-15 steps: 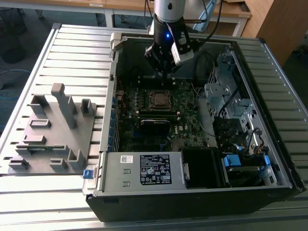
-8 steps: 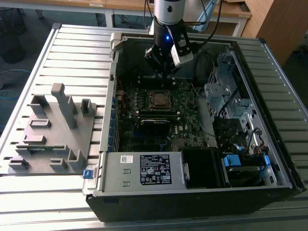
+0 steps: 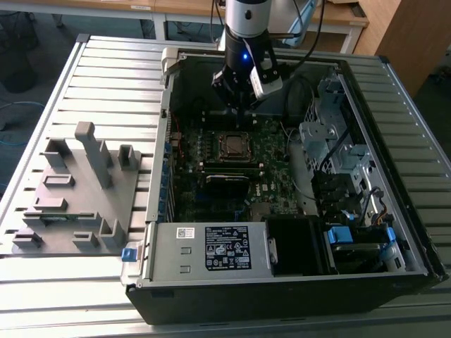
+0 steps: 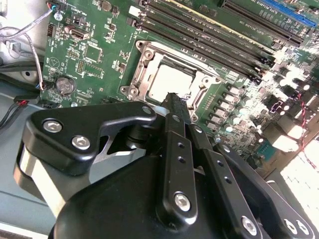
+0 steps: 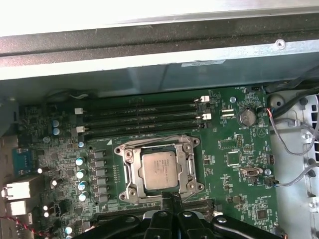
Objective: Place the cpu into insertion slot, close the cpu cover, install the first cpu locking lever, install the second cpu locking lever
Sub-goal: 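Install the second cpu locking lever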
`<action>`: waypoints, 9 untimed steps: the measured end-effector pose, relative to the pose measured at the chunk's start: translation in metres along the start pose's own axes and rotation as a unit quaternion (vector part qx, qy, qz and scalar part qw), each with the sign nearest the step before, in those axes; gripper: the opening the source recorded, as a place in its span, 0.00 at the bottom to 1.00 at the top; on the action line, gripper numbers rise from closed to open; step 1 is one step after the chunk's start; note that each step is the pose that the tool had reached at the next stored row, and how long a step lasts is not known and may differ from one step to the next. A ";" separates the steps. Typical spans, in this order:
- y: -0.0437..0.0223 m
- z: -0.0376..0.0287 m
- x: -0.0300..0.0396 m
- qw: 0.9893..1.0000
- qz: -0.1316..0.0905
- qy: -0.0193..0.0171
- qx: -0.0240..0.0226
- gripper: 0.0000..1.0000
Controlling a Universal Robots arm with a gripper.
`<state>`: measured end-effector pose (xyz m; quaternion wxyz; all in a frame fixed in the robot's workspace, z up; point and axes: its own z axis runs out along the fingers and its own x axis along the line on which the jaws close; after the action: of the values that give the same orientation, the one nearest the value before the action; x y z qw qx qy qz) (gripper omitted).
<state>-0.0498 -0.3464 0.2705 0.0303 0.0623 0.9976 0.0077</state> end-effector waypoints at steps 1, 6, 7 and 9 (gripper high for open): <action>0.0000 0.0005 0.0000 1.000 0.000 0.000 0.000 0.10; 0.0000 0.0010 0.0001 1.000 0.000 0.000 0.000 0.10; 0.0000 0.0010 0.0001 1.000 0.000 0.000 0.000 0.10; 0.0000 0.0012 0.0001 1.000 0.000 0.000 0.000 0.10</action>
<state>-0.0498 -0.3464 0.2693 0.0303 0.0624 0.9976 0.0077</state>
